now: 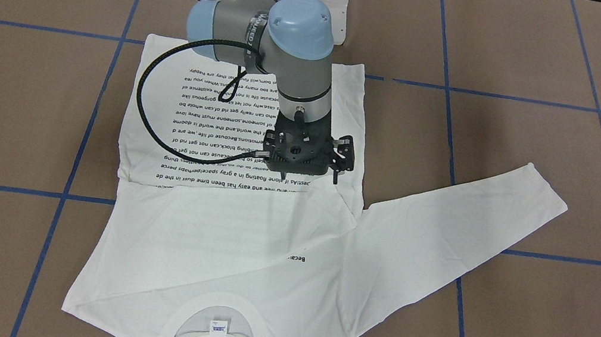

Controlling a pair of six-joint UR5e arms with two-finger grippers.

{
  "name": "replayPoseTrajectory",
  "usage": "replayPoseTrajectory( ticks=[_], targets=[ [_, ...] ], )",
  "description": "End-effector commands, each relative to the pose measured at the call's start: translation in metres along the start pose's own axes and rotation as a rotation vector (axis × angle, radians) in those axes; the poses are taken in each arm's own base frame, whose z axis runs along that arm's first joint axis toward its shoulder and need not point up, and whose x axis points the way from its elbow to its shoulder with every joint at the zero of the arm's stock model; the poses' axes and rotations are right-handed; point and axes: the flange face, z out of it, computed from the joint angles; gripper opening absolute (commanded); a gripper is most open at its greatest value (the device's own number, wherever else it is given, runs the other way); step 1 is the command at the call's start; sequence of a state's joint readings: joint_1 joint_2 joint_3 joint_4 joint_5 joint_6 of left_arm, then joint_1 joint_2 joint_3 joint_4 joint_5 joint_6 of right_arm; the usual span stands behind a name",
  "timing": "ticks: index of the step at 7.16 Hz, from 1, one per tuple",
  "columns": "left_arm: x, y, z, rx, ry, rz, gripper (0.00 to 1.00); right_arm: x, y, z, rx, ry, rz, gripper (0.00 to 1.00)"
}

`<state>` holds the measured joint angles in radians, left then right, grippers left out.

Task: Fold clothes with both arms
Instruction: 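Release the sleeve and raise the right gripper away from the shirt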

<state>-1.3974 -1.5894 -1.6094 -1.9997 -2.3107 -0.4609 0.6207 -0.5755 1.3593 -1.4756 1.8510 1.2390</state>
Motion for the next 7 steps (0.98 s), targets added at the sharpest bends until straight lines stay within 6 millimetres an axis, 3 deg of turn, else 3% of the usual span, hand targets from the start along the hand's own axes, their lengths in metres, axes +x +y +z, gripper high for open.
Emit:
replayPoseTrajectory(
  ticks=[1, 3, 5, 6, 7],
  targets=[
    [0.062, 0.044, 0.027, -0.047, 0.015, -0.122, 0.98, 0.098, -0.039, -0.057, -0.091, 0.146, -0.112, 1.0],
    [0.108, 0.071, 0.071, -0.091, 0.008, -0.192, 0.97, 0.207, -0.07, -0.096, -0.174, 0.124, -0.146, 1.0],
    [0.114, 0.087, 0.099, -0.145, -0.013, -0.176, 0.97, 0.309, -0.093, -0.119, -0.172, 0.135, -0.227, 1.0],
    [0.116, 0.093, 0.109, -0.139, -0.04, -0.177, 0.97, 0.342, -0.097, -0.127, -0.2, 0.106, -0.225, 1.0],
    [0.11, 0.097, 0.116, -0.13, -0.047, -0.17, 0.96, 0.351, -0.093, -0.134, -0.199, 0.091, -0.229, 1.0]
  ],
)
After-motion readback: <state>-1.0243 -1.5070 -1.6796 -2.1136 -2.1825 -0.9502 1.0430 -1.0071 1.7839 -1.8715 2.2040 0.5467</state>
